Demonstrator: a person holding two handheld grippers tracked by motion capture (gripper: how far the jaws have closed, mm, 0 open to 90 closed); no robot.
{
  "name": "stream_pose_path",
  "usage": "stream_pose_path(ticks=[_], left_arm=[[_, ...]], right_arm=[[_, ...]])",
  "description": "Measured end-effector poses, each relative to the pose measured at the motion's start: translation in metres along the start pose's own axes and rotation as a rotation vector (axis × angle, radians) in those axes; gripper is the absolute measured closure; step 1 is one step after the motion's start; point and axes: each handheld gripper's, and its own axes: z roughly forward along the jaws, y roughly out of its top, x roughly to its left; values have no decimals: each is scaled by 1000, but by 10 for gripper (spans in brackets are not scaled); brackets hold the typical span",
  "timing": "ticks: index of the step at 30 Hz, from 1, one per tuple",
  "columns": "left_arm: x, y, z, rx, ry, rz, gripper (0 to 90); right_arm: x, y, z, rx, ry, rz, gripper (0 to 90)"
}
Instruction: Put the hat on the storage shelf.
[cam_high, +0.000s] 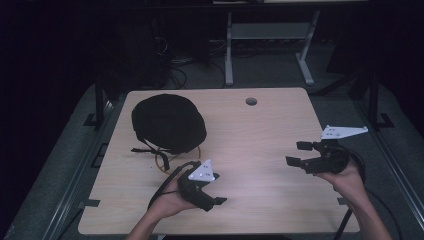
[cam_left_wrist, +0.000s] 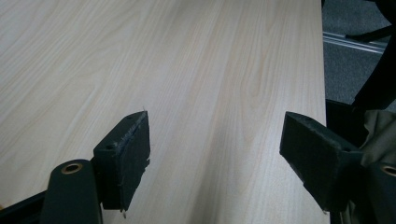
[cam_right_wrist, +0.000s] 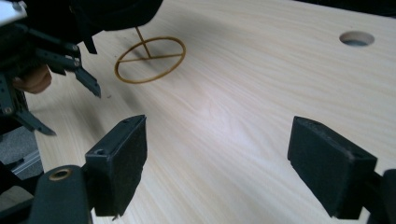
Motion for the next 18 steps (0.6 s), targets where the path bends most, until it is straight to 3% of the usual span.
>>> stream_pose_path(ticks=[5, 14, 18], left_arm=[[-1, 1, 0, -7, -5, -4, 243], [-4, 1, 4, 6, -11, 12, 244], [-3, 0, 5, 2, -12, 3, 244]], right_arm=[[-2, -23, -6, -14, -1, 43, 190], [2, -71, -16, 11, -26, 87, 190], [3, -86, -22, 21, -66, 104, 193]])
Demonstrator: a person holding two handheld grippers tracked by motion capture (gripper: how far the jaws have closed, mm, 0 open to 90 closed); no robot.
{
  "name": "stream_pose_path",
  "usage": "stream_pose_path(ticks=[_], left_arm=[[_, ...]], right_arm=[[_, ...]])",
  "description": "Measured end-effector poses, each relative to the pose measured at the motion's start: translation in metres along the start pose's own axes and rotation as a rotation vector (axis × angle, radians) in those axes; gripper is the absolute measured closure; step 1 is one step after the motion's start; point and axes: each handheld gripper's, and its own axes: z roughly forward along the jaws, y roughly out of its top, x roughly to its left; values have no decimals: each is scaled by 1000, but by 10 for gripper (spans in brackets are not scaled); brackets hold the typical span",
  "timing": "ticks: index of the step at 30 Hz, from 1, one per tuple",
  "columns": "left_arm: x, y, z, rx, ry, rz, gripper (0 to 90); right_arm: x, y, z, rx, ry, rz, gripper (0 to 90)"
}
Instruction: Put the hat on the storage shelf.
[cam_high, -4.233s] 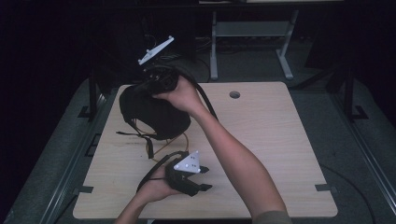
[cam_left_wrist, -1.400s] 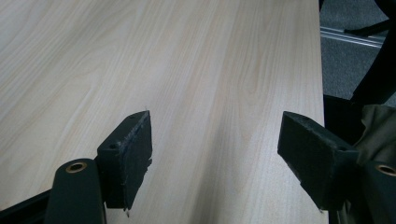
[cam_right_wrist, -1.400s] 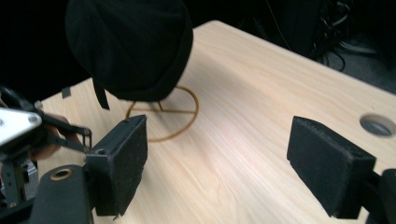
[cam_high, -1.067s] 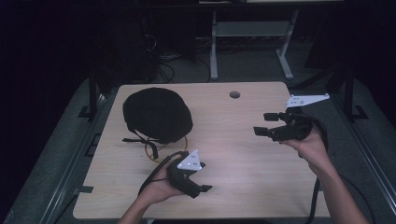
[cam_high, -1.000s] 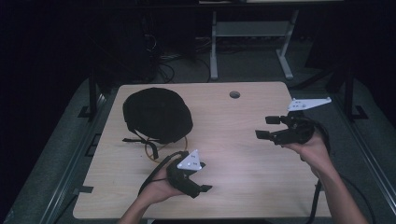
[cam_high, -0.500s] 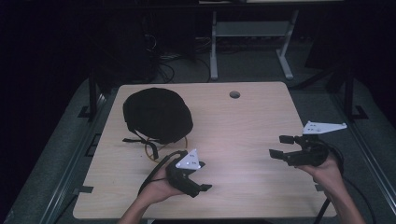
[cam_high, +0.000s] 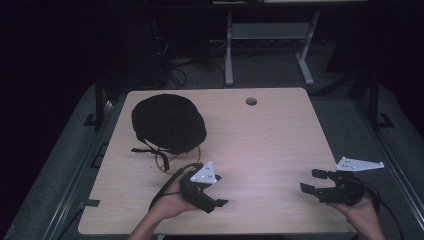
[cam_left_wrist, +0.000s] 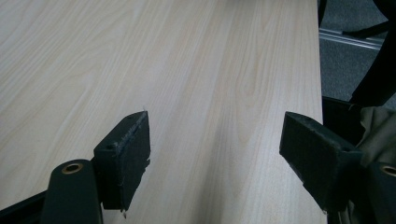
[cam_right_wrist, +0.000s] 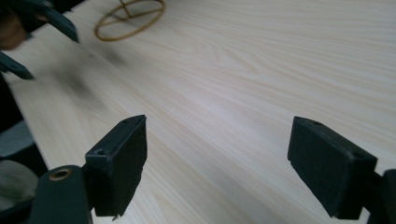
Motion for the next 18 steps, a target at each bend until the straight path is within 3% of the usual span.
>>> stream_pose_path(ticks=[8, 12, 14, 16, 18], left_arm=[[0, 1, 2, 0, -1, -10, 248], [1, 1, 4, -5, 2, -12, 248], [1, 2, 4, -7, 0, -17, 248], [1, 3, 4, -20, -2, -25, 248], [2, 4, 2, -30, -2, -26, 248]], right_arm=[[5, -27, 0, 7, -31, 15, 185], [11, -41, 3, -52, -28, 25, 180], [13, -49, 3, -99, -22, 59, 180], [16, -55, 0, -108, -30, 44, 180], [12, -59, -1, -131, -13, 80, 180]])
